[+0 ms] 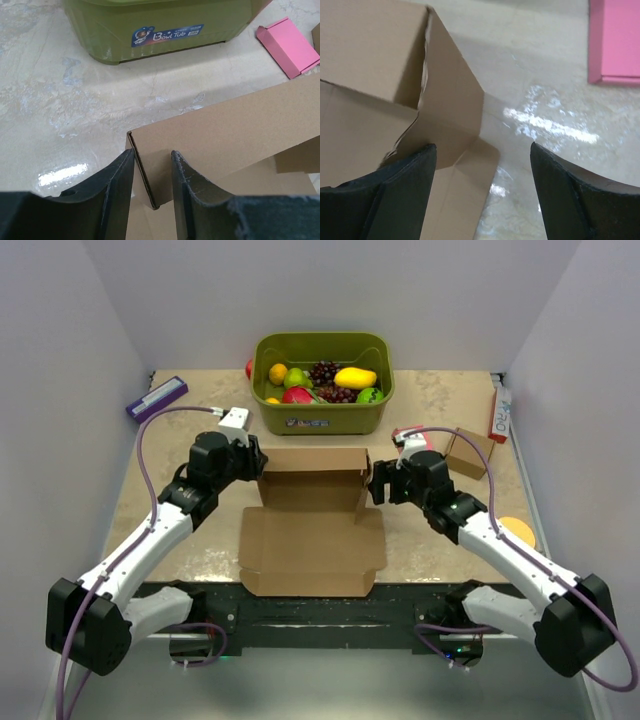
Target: Fold the paper box
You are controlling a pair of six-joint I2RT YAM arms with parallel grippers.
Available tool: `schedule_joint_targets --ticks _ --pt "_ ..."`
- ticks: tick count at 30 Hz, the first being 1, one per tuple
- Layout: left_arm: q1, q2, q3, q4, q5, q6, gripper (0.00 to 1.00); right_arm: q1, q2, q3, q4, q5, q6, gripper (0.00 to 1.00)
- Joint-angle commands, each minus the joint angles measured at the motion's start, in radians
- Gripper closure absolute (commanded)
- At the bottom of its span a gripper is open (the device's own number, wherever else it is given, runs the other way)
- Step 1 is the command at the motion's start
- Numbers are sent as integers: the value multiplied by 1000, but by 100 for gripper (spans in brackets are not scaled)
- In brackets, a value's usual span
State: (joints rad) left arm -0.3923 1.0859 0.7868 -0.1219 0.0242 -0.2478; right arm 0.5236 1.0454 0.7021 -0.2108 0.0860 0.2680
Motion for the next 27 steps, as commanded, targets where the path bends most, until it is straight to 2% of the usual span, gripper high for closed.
schedule_joint_targets --ticks 1,8,20,27 --pt "7 26 -24 -61 28 51 62 7 60 -9 175 -109 -102 18" --pt "7 29 -23 -65 34 67 64 9 102 -29 327 -137 -118 17" --pt "9 28 -21 -78 33 81 64 10 219 -29 493 -221 -174 18" --pt "9 28 -21 -79 40 81 64 49 272 -18 544 -172 -194 21"
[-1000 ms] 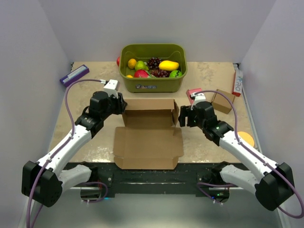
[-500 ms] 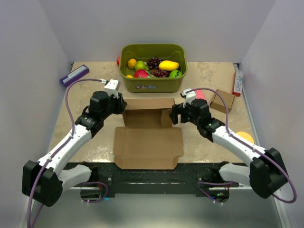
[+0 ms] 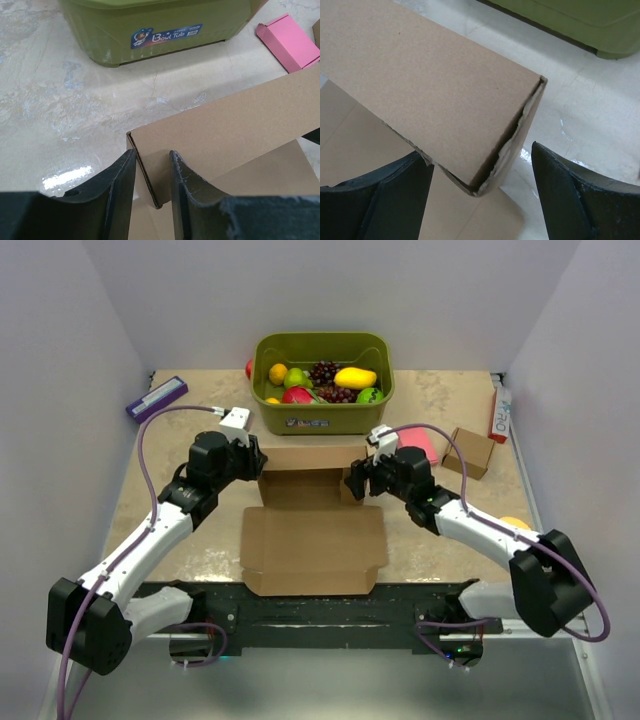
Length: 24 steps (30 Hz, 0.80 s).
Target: Fold the paper box
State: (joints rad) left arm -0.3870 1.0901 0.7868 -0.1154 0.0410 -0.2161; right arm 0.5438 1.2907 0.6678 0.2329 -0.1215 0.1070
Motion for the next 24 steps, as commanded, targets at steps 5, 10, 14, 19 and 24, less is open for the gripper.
schedule_joint_targets --ticks 5,10,14,19,24 --pt "4 19 -21 -84 25 49 65 110 82 30 92 201 -33 33" --pt "4 17 -21 -84 31 49 66 140 105 20 112 290 -3 47" --pt "4 16 -23 -83 40 49 66 139 94 1 149 333 36 53" --pt "4 14 -24 -76 59 46 68 145 125 15 155 407 85 57" --pt "4 10 -29 -66 80 40 68 163 171 41 146 500 125 62"
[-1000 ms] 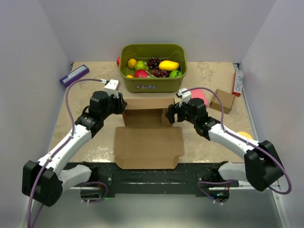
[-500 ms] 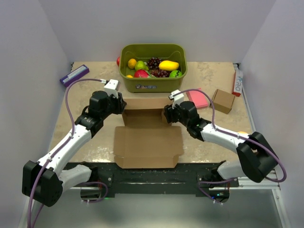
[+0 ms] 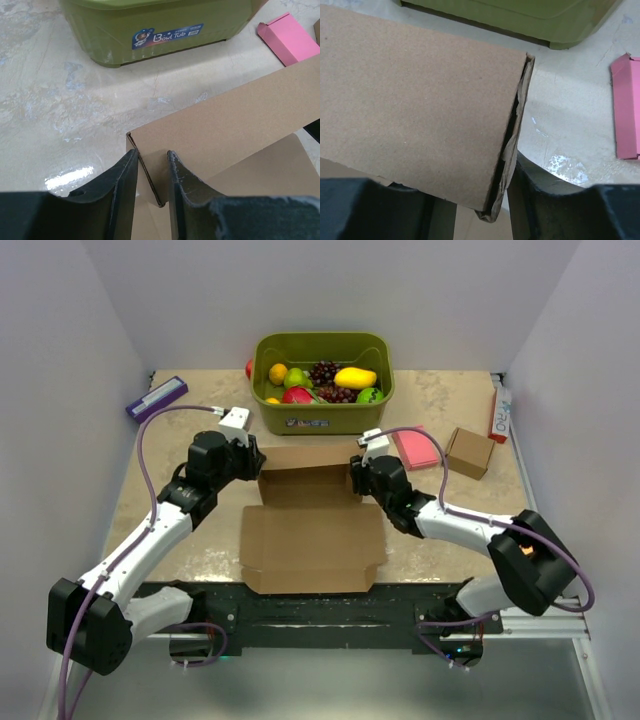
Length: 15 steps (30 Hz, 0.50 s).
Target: Fold the paper box
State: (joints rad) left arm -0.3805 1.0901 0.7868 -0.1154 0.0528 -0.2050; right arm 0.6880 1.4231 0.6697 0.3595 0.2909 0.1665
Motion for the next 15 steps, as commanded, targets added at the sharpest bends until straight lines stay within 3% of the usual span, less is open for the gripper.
schedule_joint_targets --ticks 1,4,15 --pt "-3 8 -29 -63 71 29 69 25 43 50 10 106 68 66" --pt "-3 7 -31 -61 74 27 69 42 59 64 -13 184 83 77" --pt "-3 -1 -34 -53 91 24 69 58 77 77 -59 277 68 96"
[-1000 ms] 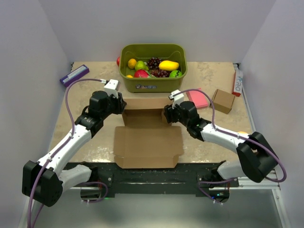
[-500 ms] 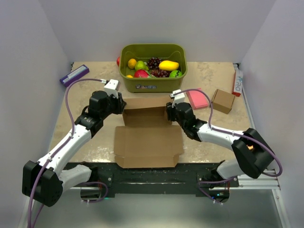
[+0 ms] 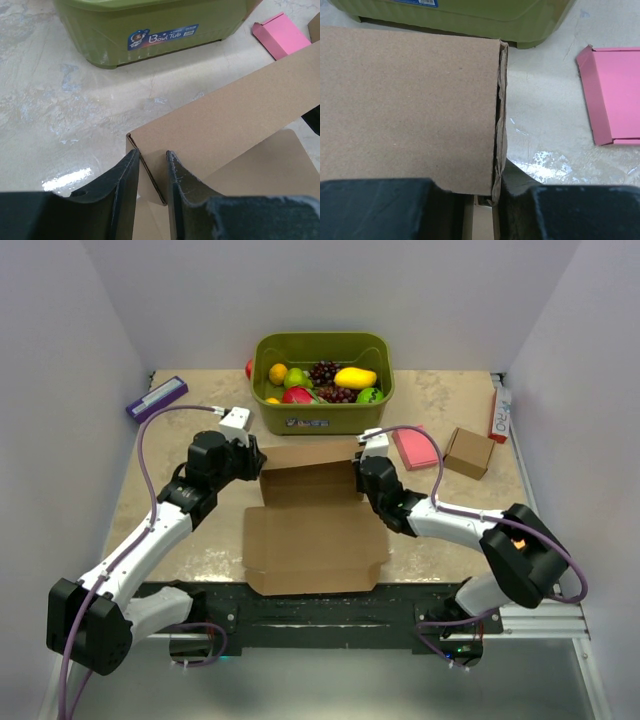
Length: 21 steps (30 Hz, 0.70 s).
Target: Fold the paper box
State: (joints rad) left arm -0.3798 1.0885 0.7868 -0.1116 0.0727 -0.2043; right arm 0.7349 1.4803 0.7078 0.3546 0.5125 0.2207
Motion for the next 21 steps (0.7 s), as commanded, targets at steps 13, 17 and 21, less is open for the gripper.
schedule_joint_targets --ticks 13,17,21 --pt "12 -59 21 27 6 -26 29 27 0 25 -63 26 -33 100" --pt "12 0 40 10 -13 -76 22 26 -20 6 -62 15 -38 100" --pt "16 25 45 44 -21 -98 21 26 -37 -17 -45 4 -41 100"
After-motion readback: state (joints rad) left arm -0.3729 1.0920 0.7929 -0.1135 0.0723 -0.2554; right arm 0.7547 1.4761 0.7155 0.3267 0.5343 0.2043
